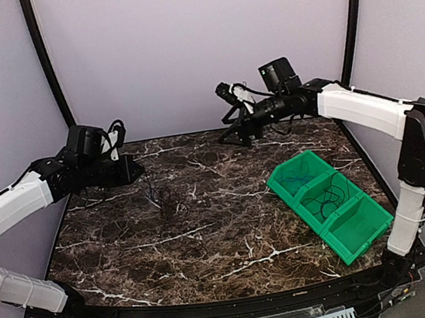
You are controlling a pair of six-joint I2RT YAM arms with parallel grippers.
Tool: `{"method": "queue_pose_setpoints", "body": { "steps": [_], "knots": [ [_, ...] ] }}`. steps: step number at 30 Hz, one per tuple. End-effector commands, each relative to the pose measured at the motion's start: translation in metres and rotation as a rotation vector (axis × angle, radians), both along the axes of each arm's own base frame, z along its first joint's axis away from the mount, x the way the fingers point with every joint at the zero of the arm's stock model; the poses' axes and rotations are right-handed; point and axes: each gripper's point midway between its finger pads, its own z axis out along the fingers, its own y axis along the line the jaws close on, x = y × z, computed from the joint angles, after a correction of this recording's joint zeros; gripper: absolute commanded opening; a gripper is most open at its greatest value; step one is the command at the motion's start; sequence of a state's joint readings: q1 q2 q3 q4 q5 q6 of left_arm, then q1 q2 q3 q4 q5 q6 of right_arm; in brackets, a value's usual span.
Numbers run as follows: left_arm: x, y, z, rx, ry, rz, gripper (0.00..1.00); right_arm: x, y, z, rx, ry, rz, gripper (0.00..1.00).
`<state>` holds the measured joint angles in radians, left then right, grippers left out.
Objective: Untangle the cables
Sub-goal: Hold the tangled cables at the center of the board, then pull one of the twisted cables from the tangled cable pile.
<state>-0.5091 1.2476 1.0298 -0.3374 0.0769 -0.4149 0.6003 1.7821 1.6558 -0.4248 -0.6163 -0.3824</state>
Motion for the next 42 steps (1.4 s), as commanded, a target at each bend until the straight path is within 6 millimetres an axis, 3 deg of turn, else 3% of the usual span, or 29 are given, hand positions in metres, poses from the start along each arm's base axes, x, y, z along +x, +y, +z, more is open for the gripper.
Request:
{"method": "queue_pose_setpoints", "body": {
  "steps": [1,5,7,10,18,23,26,28,34,38,39,42],
  "knots": [
    [-0.03,-0.014,0.027,-0.105,-0.086,-0.146,0.0,-0.026,0.058,-0.02,0.04,0.065,0.113,0.79],
    [-0.045,-0.014,0.051,-0.187,-0.175,-0.172,0.0,-0.043,0.115,-0.041,0.046,0.065,0.171,0.73],
    [-0.049,-0.013,0.059,-0.204,-0.2,-0.177,0.0,-0.047,0.141,-0.067,0.012,0.087,0.18,0.72],
    [-0.054,-0.013,0.063,-0.207,-0.197,-0.19,0.0,-0.053,0.168,-0.081,0.023,0.119,0.194,0.73],
    [-0.057,-0.015,0.064,-0.211,-0.192,-0.212,0.0,-0.073,0.202,-0.087,0.096,0.204,0.294,0.8],
    [-0.056,-0.015,0.079,-0.255,-0.211,-0.193,0.0,-0.098,0.216,-0.124,0.064,0.28,0.361,0.8],
    [-0.059,-0.018,0.09,-0.29,-0.215,-0.2,0.0,-0.103,0.224,-0.144,0.05,0.314,0.378,0.68],
    [-0.061,-0.018,0.103,-0.308,-0.229,-0.202,0.0,-0.105,0.229,-0.156,0.037,0.331,0.381,0.62],
    [-0.066,-0.011,0.155,-0.345,-0.299,-0.186,0.0,-0.108,0.237,-0.201,-0.021,0.37,0.341,0.56],
    [-0.073,-0.003,0.212,-0.364,-0.371,-0.176,0.0,-0.116,0.239,-0.234,-0.075,0.398,0.319,0.47],
    [-0.077,0.002,0.234,-0.371,-0.407,-0.165,0.0,-0.117,0.239,-0.24,-0.085,0.405,0.315,0.45],
    [-0.077,0.008,0.279,-0.371,-0.481,-0.145,0.0,-0.124,0.24,-0.254,-0.11,0.421,0.312,0.29]
  ]
}}
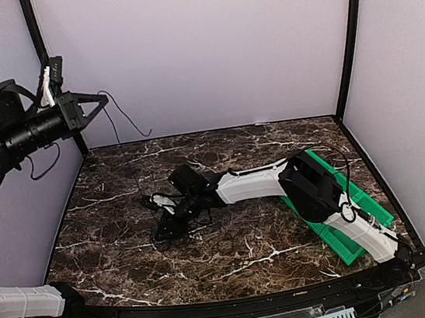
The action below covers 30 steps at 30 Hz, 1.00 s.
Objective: Untangle the cables
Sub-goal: Pull one of the twisted cables from the tangled cable pile.
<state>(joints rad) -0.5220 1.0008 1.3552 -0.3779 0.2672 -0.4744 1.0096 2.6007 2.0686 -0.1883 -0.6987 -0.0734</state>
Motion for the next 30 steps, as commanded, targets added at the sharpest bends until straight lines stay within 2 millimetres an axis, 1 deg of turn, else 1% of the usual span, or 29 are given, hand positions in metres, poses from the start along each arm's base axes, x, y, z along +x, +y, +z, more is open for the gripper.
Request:
{"method": "queue_pose_setpoints", "body": {
  "steps": [1,2,3,4,5,6,7,8,9,10,11,12,13,14,15,16,18,19,20,21,22,23,24,25,26,27,28,29,30],
  "knots": [
    [-0.008,0.014,0.075,-0.027,-0.117,0.052,0.0,-0.009,0.009,-0.013,-0.026,-0.01,-0.009,0.23],
    [-0.019,0.022,0.113,-0.059,-0.195,0.06,0.0,-0.01,0.008,-0.016,-0.035,-0.012,-0.012,0.22],
    [-0.013,0.019,0.118,-0.049,-0.19,0.084,0.0,-0.011,0.008,-0.02,-0.046,-0.019,-0.016,0.22],
    [-0.027,0.028,0.153,-0.088,-0.266,0.101,0.0,-0.011,0.007,-0.023,-0.058,-0.028,-0.022,0.21],
    [-0.027,0.026,0.165,-0.106,-0.282,0.116,0.0,-0.011,0.006,-0.026,-0.068,-0.033,-0.024,0.21],
    [-0.043,0.036,0.195,-0.168,-0.341,0.118,0.0,-0.012,0.005,-0.03,-0.076,-0.036,-0.025,0.2],
    [-0.048,0.038,0.211,-0.208,-0.375,0.116,0.0,-0.012,0.004,-0.034,-0.085,-0.036,-0.031,0.19],
    [-0.063,0.048,0.234,-0.267,-0.418,0.115,0.0,-0.011,0.002,-0.039,-0.095,-0.035,-0.037,0.19],
    [-0.072,0.054,0.25,-0.316,-0.462,0.117,0.0,-0.011,0.001,-0.044,-0.105,-0.033,-0.041,0.19],
    [-0.083,0.063,0.265,-0.362,-0.494,0.117,0.0,-0.012,0.0,-0.049,-0.115,-0.029,-0.044,0.2],
    [-0.096,0.075,0.282,-0.42,-0.552,0.125,0.0,-0.011,-0.001,-0.053,-0.124,-0.026,-0.05,0.25],
    [-0.102,0.082,0.29,-0.461,-0.565,0.137,0.0,-0.012,-0.002,-0.058,-0.134,-0.023,-0.055,0.3],
    [-0.117,0.098,0.304,-0.527,-0.612,0.152,0.0,-0.011,-0.003,-0.06,-0.138,-0.023,-0.06,0.32],
    [-0.121,0.107,0.31,-0.57,-0.621,0.174,0.0,-0.012,-0.004,-0.063,-0.143,-0.022,-0.061,0.34],
    [-0.135,0.12,0.321,-0.622,-0.662,0.181,0.0,-0.012,-0.005,-0.065,-0.146,-0.02,-0.061,0.35],
    [-0.145,0.132,0.33,-0.668,-0.693,0.197,0.0,-0.012,-0.005,-0.065,-0.146,-0.02,-0.063,0.38],
    [-0.16,0.151,0.341,-0.708,-0.733,0.236,0.0,-0.01,-0.003,-0.066,-0.15,-0.021,-0.069,0.44],
    [-0.162,0.155,0.341,-0.711,-0.732,0.253,0.0,-0.01,-0.002,-0.061,-0.145,-0.019,-0.063,0.47],
    [-0.158,0.161,0.338,-0.708,-0.706,0.293,0.0,-0.011,-0.001,-0.056,-0.137,-0.018,-0.051,0.49],
    [-0.154,0.162,0.333,-0.701,-0.687,0.31,0.0,-0.012,0.0,-0.045,-0.117,-0.023,-0.028,0.51],
    [-0.143,0.158,0.321,-0.668,-0.644,0.333,0.0,-0.014,0.001,-0.034,-0.102,-0.038,-0.008,0.53],
    [-0.126,0.147,0.305,-0.624,-0.595,0.346,0.0,-0.016,0.0,-0.018,-0.082,-0.061,0.017,0.53],
    [-0.118,0.148,0.29,-0.599,-0.551,0.374,0.0,-0.019,-0.002,-0.003,-0.068,-0.085,0.048,0.53],
    [-0.091,0.131,0.26,-0.539,-0.469,0.39,0.0,-0.021,-0.004,0.018,-0.042,-0.12,0.075,0.5],
    [-0.089,0.134,0.245,-0.52,-0.44,0.413,0.0,-0.022,-0.006,0.039,-0.018,-0.161,0.093,0.47],
    [-0.063,0.117,0.208,-0.442,-0.364,0.427,0.0,-0.023,-0.01,0.058,0.004,-0.203,0.1,0.43],
    [-0.06,0.12,0.192,-0.424,-0.337,0.452,0.0,-0.023,-0.015,0.077,0.028,-0.241,0.098,0.41],
    [-0.039,0.107,0.153,-0.352,-0.264,0.469,0.0,-0.025,-0.021,0.089,0.044,-0.271,0.099,0.41],
    [-0.037,0.111,0.139,-0.33,-0.244,0.497,0.0,-0.027,-0.027,0.102,0.059,-0.298,0.101,0.41]
  ]
}}
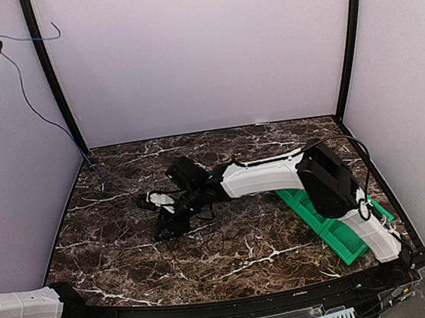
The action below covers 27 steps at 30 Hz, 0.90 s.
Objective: Untangle the cables
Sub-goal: Pull one of the twisted cables from the tangled cable pile.
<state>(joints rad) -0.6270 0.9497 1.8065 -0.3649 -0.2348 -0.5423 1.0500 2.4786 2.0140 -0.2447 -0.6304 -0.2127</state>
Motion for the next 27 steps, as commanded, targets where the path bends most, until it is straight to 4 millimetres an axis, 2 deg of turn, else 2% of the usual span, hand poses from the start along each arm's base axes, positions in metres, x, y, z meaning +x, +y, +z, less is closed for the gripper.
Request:
{"method": "queue_pose_setpoints", "body": {
  "steps": [1,2,3,4,8,11,12,16,17,18,21,23,25,26,27],
  "knots": [
    [0.048,-0.012,-0.094,0.067,0.194,0.104,0.0,-0.01,-0.032,0.072,0.051,-0.159,0.042,0.42],
    [0.049,-0.008,-0.106,0.074,0.213,0.127,0.0,-0.013,-0.039,0.076,0.048,-0.172,0.046,0.42],
    [0.059,-0.013,-0.133,0.119,0.259,0.142,0.0,-0.015,-0.045,0.079,0.041,-0.181,0.05,0.42],
    [0.061,-0.009,-0.143,0.135,0.278,0.172,0.0,-0.017,-0.051,0.081,0.031,-0.188,0.054,0.38],
    [0.078,0.002,-0.204,0.318,0.414,0.306,0.0,-0.02,-0.073,0.062,-0.063,-0.174,0.057,0.06],
    [0.082,0.016,-0.252,0.434,0.551,0.408,0.0,-0.016,-0.089,0.047,-0.129,-0.146,0.038,0.01],
    [0.081,0.02,-0.262,0.447,0.573,0.425,0.0,-0.014,-0.096,0.045,-0.143,-0.131,0.033,0.0],
    [0.07,0.049,-0.313,0.475,0.667,0.555,0.0,-0.007,-0.125,0.048,-0.154,-0.108,0.009,0.0],
    [0.065,0.059,-0.315,0.456,0.668,0.592,0.0,-0.003,-0.133,0.047,-0.165,-0.12,-0.005,0.01],
    [0.064,0.063,-0.326,0.464,0.685,0.609,0.0,0.001,-0.14,0.048,-0.17,-0.138,-0.02,0.01],
    [0.062,0.078,-0.339,0.482,0.719,0.674,0.0,0.009,-0.157,0.049,-0.182,-0.198,-0.036,0.02],
    [0.06,0.088,-0.34,0.496,0.739,0.735,0.0,0.012,-0.166,0.043,-0.222,-0.238,-0.036,0.03],
    [0.053,0.102,-0.312,0.448,0.691,0.809,0.0,0.022,-0.17,0.034,-0.268,-0.262,-0.071,0.03],
    [0.05,0.106,-0.293,0.46,0.649,0.827,0.0,0.026,-0.171,0.026,-0.293,-0.266,-0.085,0.03],
    [0.047,0.108,-0.267,0.388,0.559,0.821,0.0,0.031,-0.171,0.021,-0.312,-0.269,-0.1,0.03]
  ]
}}
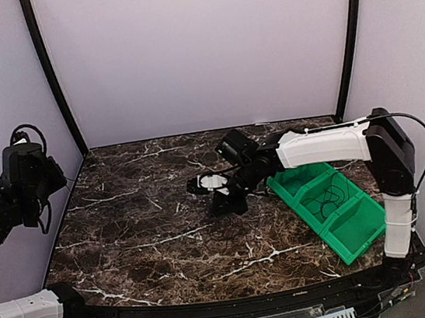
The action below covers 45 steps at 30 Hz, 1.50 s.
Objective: Untangle the cables
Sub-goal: Pull one of the twisted cables from the tangled cable pile.
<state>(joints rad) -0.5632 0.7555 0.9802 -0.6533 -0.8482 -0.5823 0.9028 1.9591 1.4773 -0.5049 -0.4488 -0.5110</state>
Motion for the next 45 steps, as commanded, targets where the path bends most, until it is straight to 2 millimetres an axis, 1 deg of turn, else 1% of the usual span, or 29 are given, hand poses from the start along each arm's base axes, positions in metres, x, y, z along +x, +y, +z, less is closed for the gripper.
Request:
{"method": "queue_pose_setpoints", "body": {
  "steps": [1,2,3,6,9,10,13,14,15,16,17,18,19,20,21,22,23,24,25,26,29,31,32,33,34,37,39,44,45],
  "knots": [
    [-0.017,0.026,0.077,0.049,-0.22,0.06,0.0,0.019,0.0,-0.009,-0.06,-0.094,-0.048,0.02],
    [-0.022,0.029,0.097,0.025,-0.297,0.063,0.0,0.023,0.0,-0.013,-0.074,-0.096,-0.065,0.02],
    [-0.025,0.034,0.109,0.062,-0.302,0.079,0.0,0.027,0.001,-0.015,-0.083,-0.101,-0.076,0.02],
    [-0.023,0.038,0.111,0.14,-0.223,0.115,0.0,0.03,0.003,-0.012,-0.079,-0.11,-0.089,0.01],
    [-0.006,0.017,0.07,0.143,-0.093,0.033,0.0,0.027,0.005,0.004,-0.038,-0.113,-0.083,0.01],
    [-0.001,0.011,0.05,0.144,-0.048,0.009,0.0,0.027,0.005,0.01,-0.027,-0.115,-0.086,0.01],
    [0.007,-0.01,-0.009,0.027,0.052,-0.052,0.0,0.023,0.006,0.022,-0.006,-0.113,-0.078,0.02],
    [0.008,-0.015,-0.041,0.005,0.106,-0.064,0.1,0.022,0.006,0.025,-0.003,-0.117,-0.076,0.02],
    [0.011,-0.03,-0.057,-0.044,0.133,-0.126,0.23,0.022,0.006,0.026,-0.002,-0.121,-0.076,0.03],
    [0.01,-0.035,-0.083,-0.062,0.181,-0.145,0.29,0.022,0.005,0.028,-0.001,-0.124,-0.075,0.03],
    [0.012,-0.05,-0.092,-0.108,0.195,-0.207,0.39,0.021,0.006,0.028,0.002,-0.125,-0.072,0.04],
    [0.01,-0.061,-0.11,-0.126,0.235,-0.269,0.43,0.019,0.006,0.029,0.002,-0.125,-0.067,0.04],
    [0.015,-0.071,-0.107,-0.154,0.201,-0.311,0.48,0.017,0.007,0.028,0.001,-0.124,-0.061,0.04],
    [0.012,-0.085,-0.118,-0.172,0.224,-0.396,0.51,0.015,0.008,0.025,-0.005,-0.122,-0.055,0.04],
    [0.016,-0.095,-0.104,-0.205,0.148,-0.451,0.54,0.013,0.009,0.023,-0.011,-0.12,-0.05,0.04],
    [0.011,-0.109,-0.106,-0.221,0.134,-0.548,0.55,0.011,0.01,0.021,-0.015,-0.122,-0.044,0.04],
    [0.014,-0.12,-0.089,-0.253,0.049,-0.607,0.57,0.01,0.011,0.019,-0.022,-0.127,-0.04,0.04],
    [0.006,-0.133,-0.089,-0.278,0.027,-0.697,0.58,0.009,0.012,0.017,-0.027,-0.131,-0.036,0.05],
    [0.007,-0.142,-0.073,-0.313,-0.054,-0.748,0.61,0.007,0.012,0.016,-0.034,-0.135,-0.032,0.05],
    [0.004,-0.155,-0.068,-0.371,-0.099,-0.814,0.63,0.006,0.013,0.014,-0.039,-0.139,-0.031,0.05],
    [0.005,-0.173,-0.086,-0.504,-0.041,-0.854,0.66,0.006,0.015,0.01,-0.055,-0.154,-0.034,0.05],
    [0.007,-0.188,-0.103,-0.658,0.032,-0.844,0.66,0.007,0.016,0.009,-0.06,-0.162,-0.04,0.05],
    [0.006,-0.202,-0.101,-0.692,0.019,-0.881,0.67,0.007,0.017,0.008,-0.062,-0.166,-0.045,0.05],
    [0.005,-0.207,-0.106,-0.721,0.024,-0.878,0.68,0.007,0.017,0.008,-0.065,-0.166,-0.045,0.05],
    [0.002,-0.22,-0.102,-0.728,-0.008,-0.897,0.69,0.007,0.018,0.006,-0.068,-0.167,-0.047,0.05],
    [0.0,-0.241,-0.095,-0.749,-0.04,-0.932,0.69,0.008,0.018,0.004,-0.076,-0.172,-0.052,0.05],
    [0.002,-0.259,-0.104,-0.761,0.002,-0.957,0.68,0.01,0.018,0.003,-0.08,-0.178,-0.061,0.05],
    [0.008,-0.277,-0.109,-0.792,0.024,-0.979,0.62,0.011,0.017,0.001,-0.084,-0.182,-0.065,0.05],
    [0.01,-0.279,-0.115,-0.797,0.04,-0.967,0.61,0.011,0.017,0.001,-0.084,-0.182,-0.065,0.05]
  ]
}}
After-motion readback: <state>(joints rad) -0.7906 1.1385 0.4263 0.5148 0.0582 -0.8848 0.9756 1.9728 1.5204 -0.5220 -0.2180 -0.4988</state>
